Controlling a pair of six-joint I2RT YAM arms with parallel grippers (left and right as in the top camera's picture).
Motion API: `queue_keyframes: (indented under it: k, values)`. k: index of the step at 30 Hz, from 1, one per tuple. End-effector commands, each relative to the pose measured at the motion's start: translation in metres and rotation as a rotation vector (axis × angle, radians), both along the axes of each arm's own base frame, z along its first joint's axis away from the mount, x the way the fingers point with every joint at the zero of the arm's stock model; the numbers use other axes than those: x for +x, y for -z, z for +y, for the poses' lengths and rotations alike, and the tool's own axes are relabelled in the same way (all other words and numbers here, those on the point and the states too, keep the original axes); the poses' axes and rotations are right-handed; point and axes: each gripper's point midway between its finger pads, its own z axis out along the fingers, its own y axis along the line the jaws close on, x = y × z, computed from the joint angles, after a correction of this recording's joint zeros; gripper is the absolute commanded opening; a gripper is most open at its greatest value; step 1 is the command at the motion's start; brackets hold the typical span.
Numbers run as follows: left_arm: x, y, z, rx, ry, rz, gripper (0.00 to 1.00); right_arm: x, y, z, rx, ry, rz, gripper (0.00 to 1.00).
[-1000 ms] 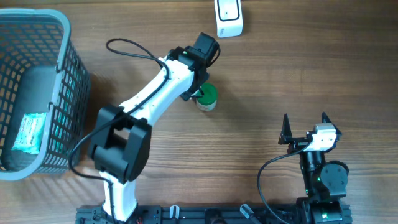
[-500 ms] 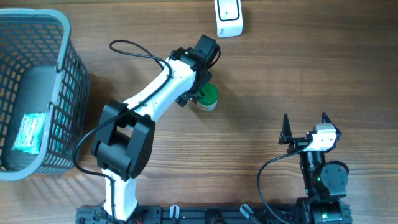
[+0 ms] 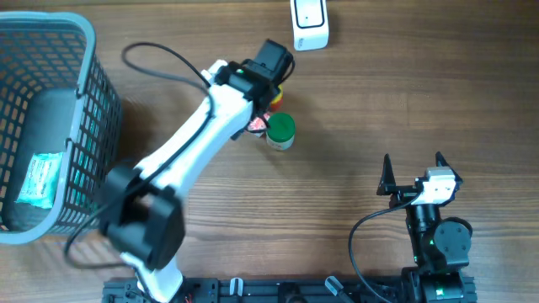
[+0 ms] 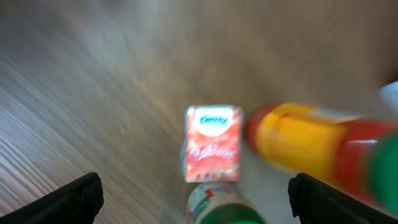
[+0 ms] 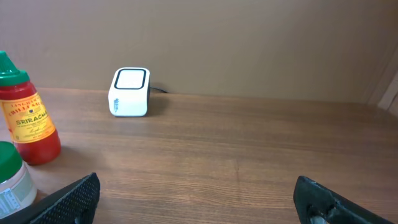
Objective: Scan the item barcode
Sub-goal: 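Drop the Kleenex pack beside the jar and return toward basket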
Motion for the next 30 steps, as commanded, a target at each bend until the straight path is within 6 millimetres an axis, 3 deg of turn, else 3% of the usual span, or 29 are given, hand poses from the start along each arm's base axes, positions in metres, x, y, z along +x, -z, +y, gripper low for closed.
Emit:
queue_keyframes:
  k: [1, 4, 13, 19, 24, 30]
  values:
    - [0.007, -0.069, 0.045, 0.098, -0.102, -0.217, 1.00, 0.000, -0.001, 0.002, -0.004, -0.012, -0.002, 1.00]
    - [0.007, -0.101, 0.074, 0.118, -0.176, -0.310, 1.00, 0.000, -0.001, 0.002, -0.004, -0.012, -0.002, 1.00]
    - [0.002, -0.194, 0.208, 0.063, -0.541, -0.610, 1.00, 0.000, -0.001, 0.002, -0.004, -0.012, -0.002, 1.00]
    - [-0.018, -0.235, 0.284, 0.058, -0.746, -0.775, 1.00, 0.000, -0.001, 0.002, -0.004, -0.012, -0.002, 1.00]
    - [-0.043, -0.229, 0.341, 0.081, -0.948, -0.781, 1.00, 0.000, -0.001, 0.002, -0.004, -0.012, -0.002, 1.00]
    - [-0.087, -0.181, 0.395, 0.057, -1.297, -0.686, 1.00, 0.000, -0.001, 0.002, -0.004, -0.012, -0.002, 1.00]
